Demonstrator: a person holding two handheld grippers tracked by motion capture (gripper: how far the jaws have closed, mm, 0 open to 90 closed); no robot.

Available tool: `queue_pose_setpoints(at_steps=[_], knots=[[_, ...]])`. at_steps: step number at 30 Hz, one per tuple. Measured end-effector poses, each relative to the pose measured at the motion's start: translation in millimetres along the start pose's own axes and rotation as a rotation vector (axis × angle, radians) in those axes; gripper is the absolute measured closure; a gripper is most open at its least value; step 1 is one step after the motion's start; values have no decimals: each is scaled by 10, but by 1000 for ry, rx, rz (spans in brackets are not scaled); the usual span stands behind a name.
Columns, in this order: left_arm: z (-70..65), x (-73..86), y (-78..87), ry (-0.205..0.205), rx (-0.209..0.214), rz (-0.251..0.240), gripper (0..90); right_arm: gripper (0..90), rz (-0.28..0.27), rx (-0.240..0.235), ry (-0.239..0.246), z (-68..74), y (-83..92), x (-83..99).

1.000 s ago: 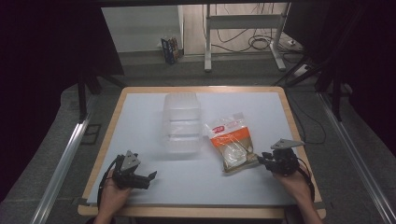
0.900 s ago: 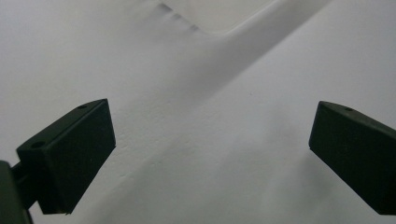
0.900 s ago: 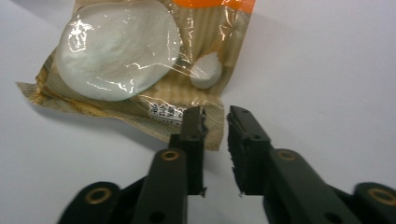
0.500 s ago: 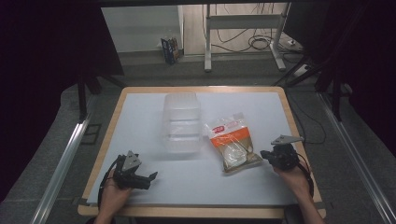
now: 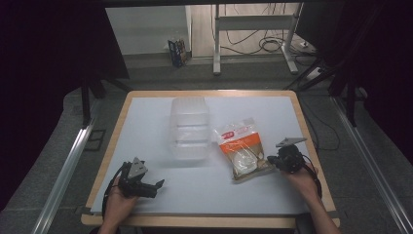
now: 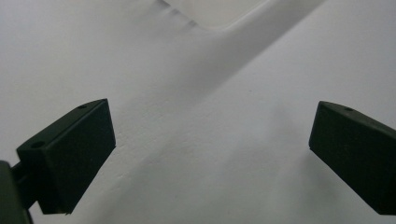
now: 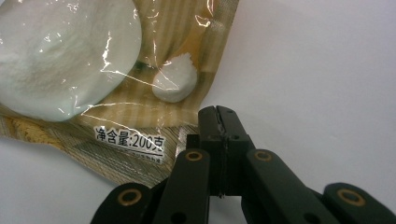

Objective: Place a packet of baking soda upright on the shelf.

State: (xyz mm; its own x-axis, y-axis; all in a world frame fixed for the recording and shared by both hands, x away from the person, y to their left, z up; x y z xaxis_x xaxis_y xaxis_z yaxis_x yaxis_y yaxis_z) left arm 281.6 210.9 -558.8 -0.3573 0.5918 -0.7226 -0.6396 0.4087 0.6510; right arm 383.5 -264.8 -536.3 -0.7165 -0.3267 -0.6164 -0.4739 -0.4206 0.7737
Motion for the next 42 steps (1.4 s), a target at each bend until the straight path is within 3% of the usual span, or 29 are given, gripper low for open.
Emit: queue_pose_setpoints(at_steps=[5, 11, 12, 23, 27, 36, 42], knots=[[-8, -3, -1, -5, 0, 2, 3, 889, 7, -16, -14, -7, 10, 13], [-11, -2, -3, -7, 2, 5, 3, 889, 32, -72, 2, 41, 46, 72], [-12, -3, -2, -7, 2, 4, 3, 889, 43, -109, 8, 78, 63, 112], [-20, -10, -23, -12, 9, 9, 3, 889, 88, -197, 84, 350, 83, 223], [-17, -9, -25, -16, 12, 13, 3, 889, 93, -204, 95, 406, 79, 236], [-16, -9, -43, -11, 16, 14, 2, 889, 115, -240, 136, 686, 25, 255], [-22, -11, -54, -15, 17, 19, 3, 889, 110, -227, 177, 868, -22, 245]])
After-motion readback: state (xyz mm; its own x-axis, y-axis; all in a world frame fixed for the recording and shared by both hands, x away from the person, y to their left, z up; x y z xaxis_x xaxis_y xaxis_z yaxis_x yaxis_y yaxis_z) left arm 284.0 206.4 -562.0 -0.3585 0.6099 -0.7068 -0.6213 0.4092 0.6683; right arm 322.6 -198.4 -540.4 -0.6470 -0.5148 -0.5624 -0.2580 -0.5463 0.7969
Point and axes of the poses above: each handheld gripper's, and its own axes: y roughly backward along the jaws, x roughly out of its underside, z roughly to its left, the point moved 3 cm from there along -y, roughly forward along the jaws, and after that the axes turned 12 degrees about -y, right-handed, at the moved point
